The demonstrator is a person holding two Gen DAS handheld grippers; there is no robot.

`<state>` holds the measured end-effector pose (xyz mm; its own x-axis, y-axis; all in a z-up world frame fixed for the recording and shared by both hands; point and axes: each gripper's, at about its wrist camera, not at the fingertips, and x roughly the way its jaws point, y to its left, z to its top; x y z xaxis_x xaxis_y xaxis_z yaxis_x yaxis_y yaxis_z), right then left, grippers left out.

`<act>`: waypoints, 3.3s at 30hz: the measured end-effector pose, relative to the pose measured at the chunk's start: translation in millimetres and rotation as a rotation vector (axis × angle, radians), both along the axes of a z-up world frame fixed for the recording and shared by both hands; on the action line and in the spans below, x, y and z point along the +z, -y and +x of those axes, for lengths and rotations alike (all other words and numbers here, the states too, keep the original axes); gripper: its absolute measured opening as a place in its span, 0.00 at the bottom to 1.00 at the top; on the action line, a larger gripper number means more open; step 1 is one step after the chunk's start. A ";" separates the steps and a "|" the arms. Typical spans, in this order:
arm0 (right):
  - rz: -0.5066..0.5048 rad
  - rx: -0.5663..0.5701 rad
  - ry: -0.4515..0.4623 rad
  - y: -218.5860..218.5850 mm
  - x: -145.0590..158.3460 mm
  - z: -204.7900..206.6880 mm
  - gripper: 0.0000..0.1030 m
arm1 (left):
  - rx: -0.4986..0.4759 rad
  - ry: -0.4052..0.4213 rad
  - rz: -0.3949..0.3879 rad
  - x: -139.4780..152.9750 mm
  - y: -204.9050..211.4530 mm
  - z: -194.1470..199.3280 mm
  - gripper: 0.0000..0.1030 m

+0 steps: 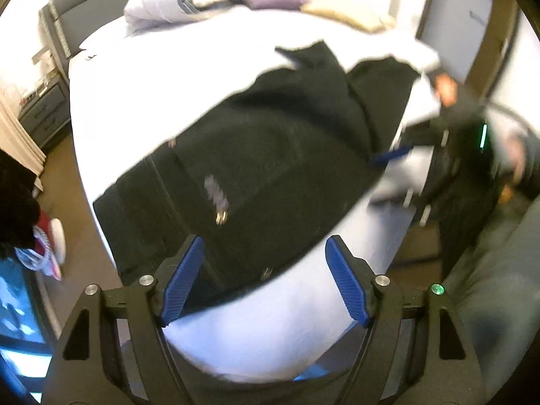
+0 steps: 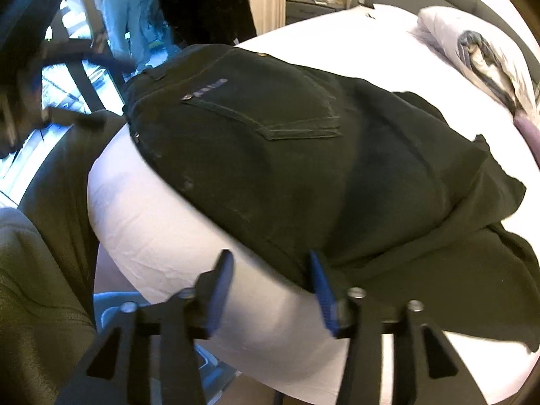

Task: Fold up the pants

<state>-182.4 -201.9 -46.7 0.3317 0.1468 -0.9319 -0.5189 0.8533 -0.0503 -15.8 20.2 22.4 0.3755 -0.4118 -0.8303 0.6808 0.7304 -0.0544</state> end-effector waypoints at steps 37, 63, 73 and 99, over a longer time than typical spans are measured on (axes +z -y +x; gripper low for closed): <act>-0.060 -0.747 -0.003 210.4 -3.3 326.8 0.59 | 0.196 -0.280 -0.183 -118.2 108.0 108.1 0.43; 0.448 -1.075 0.417 339.8 120.7 150.3 0.05 | 0.223 -0.264 -0.153 -111.5 107.5 98.5 0.43; 0.794 -1.465 0.402 433.6 42.1 -26.7 0.12 | 0.251 -0.263 -0.098 -108.3 119.1 100.8 0.45; 0.945 -1.341 0.410 465.7 90.6 32.5 0.05 | 0.281 -0.301 -0.097 -102.9 129.1 113.9 0.46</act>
<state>-149.8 -667.6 43.8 0.8567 -0.0031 -0.5159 0.4597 0.4584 0.7606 98.2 -108.8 -80.5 0.2310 -0.4093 -0.8827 0.3988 0.8673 -0.2978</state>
